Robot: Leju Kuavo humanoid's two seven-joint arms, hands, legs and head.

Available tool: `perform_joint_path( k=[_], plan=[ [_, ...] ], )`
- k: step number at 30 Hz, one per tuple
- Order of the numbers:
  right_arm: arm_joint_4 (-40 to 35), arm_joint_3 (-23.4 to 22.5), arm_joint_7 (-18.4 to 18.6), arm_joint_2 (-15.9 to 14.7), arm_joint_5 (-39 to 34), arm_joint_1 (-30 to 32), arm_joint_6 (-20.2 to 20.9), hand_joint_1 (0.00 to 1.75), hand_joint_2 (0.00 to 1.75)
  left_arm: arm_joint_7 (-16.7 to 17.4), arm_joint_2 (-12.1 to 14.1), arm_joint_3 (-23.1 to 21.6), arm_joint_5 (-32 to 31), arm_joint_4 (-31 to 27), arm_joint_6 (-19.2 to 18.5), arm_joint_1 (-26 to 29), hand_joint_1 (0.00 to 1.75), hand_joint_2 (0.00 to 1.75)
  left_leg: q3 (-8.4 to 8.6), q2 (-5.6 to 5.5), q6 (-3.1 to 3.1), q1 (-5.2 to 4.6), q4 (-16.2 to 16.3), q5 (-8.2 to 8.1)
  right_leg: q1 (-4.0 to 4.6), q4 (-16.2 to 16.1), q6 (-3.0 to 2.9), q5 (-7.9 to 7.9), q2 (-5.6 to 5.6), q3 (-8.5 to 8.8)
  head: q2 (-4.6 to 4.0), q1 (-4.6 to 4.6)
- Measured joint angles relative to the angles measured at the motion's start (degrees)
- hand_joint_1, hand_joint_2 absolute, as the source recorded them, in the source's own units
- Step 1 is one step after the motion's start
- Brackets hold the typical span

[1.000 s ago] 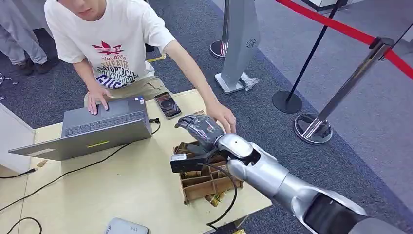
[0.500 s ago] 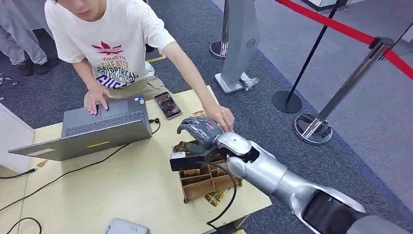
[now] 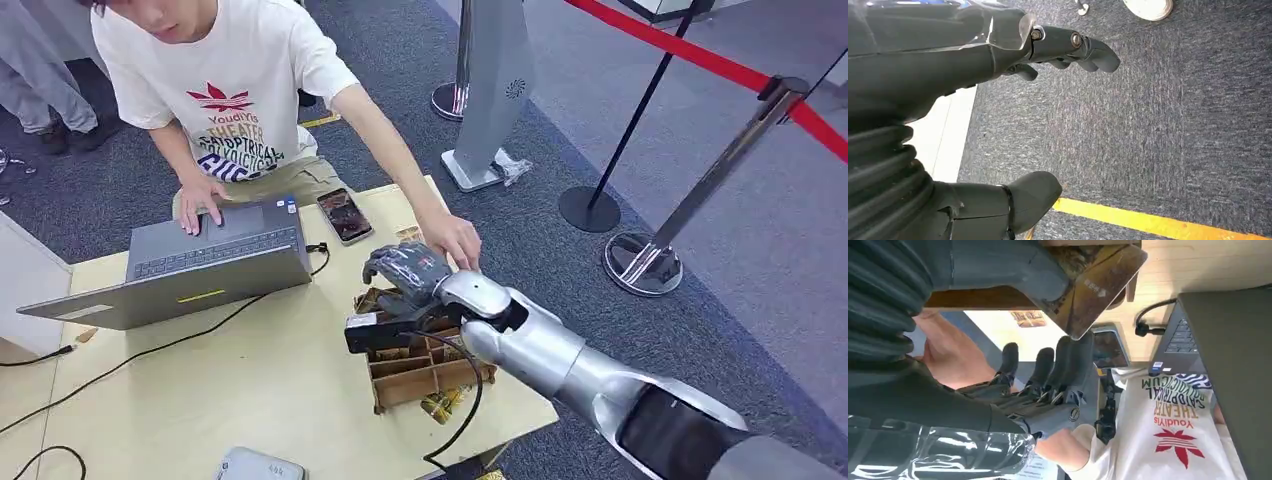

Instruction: Pass the card to the sensor for recognition and then transmit it.

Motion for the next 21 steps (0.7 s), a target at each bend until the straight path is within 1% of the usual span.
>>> perform_joint_path(
  k=[2,11,16,17,21],
  plan=[
    [-0.24,0.09,0.2,0.0,-0.2,0.17,0.09,1.43,1.75,-0.02,0.0,0.04,-0.02,0.0,0.0,-0.01,0.0,1.75,0.0,0.0,0.0,0.0,0.0,0.0,0.0,0.0,0.0,0.0,0.0,0.0,0.0,0.0],
    [-0.92,0.09,0.28,-0.44,-0.37,0.25,0.5,1.5,1.75,-0.02,0.0,0.13,-0.15,0.0,0.0,0.0,0.0,1.75,0.04,0.01,0.0,0.0,0.0,0.0,0.0,0.0,-0.01,0.02,0.01,0.01,0.0,0.02],
    [-0.96,0.09,0.28,-0.48,-0.92,0.24,0.63,1.48,1.75,-0.02,0.0,0.15,-0.15,0.0,0.0,0.0,0.0,1.75,0.04,0.01,0.0,0.0,0.0,0.0,0.01,0.0,-0.02,0.02,0.01,0.01,0.0,0.0],
    [-0.96,0.09,0.28,-0.48,-0.96,0.24,0.68,1.45,1.75,-0.02,0.0,0.17,-0.15,0.0,-0.02,0.0,0.0,1.75,0.04,0.01,0.0,0.0,0.0,0.0,0.01,0.0,-0.02,0.02,0.01,0.01,0.0,0.0],
    [-0.96,0.09,0.2,-0.48,-1.73,0.15,1.33,1.5,1.75,-0.07,0.0,0.17,-0.17,0.0,-0.07,0.02,0.0,1.75,0.03,0.0,0.0,0.0,0.0,0.01,0.01,0.0,-0.02,0.02,0.0,0.01,0.0,0.02]
  ],
)
